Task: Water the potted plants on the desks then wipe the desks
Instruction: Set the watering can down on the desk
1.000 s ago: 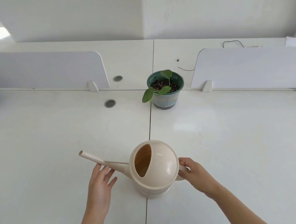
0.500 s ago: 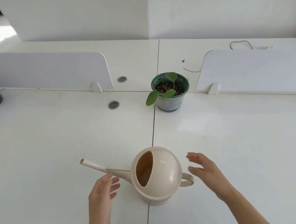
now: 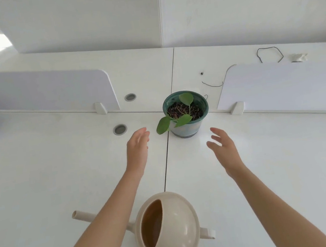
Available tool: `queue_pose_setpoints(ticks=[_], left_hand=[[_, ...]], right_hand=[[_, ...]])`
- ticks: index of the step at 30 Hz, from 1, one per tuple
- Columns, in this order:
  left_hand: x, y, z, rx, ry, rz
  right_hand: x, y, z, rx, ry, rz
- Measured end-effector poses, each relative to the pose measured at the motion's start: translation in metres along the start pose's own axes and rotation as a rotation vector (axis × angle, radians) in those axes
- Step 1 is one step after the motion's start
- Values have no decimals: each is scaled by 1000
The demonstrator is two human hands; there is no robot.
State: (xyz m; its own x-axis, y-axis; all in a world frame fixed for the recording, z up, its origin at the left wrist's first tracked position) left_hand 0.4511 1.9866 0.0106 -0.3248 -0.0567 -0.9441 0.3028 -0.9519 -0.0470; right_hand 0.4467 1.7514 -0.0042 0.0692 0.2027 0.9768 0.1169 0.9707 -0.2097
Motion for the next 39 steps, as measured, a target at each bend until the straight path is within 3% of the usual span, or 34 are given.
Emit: queue_pose_setpoints(ticks=[8, 16, 21, 27, 32, 36, 39], left_hand=[[5, 61, -104, 145, -149, 87], [21, 109, -129, 457, -236, 153], [28, 100, -106, 369, -150, 146], [13, 106, -109, 385, -134, 104], [19, 105, -94, 342, -138, 2], [14, 69, -79, 181, -203, -31], [0, 19, -43, 53, -194, 101]], right_hand=[[-20, 13, -77, -25, 131, -187], [-30, 21, -103, -61, 16, -195], [-40, 16, -125, 4, 97, -138], [-39, 15, -110, -249, 99, -226], [-27, 23, -115, -169, 158, -234], [-24, 7, -90, -220, 247, -198], [-18, -4, -38, -262, 238, -154]])
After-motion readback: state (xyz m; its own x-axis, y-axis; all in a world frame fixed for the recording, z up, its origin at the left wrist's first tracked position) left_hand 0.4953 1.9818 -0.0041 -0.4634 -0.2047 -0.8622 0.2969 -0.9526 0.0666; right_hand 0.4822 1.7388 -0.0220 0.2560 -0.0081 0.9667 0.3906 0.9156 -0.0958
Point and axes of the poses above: each hand's wrist, its own z-axis away from the middle knuckle, its own y-axis out of the palm, x = y × z, the point moved 6 cm from there along -z, towards the middle knuckle, and after that the axes turned 8 degrees about -y, right-handed, at the moved point
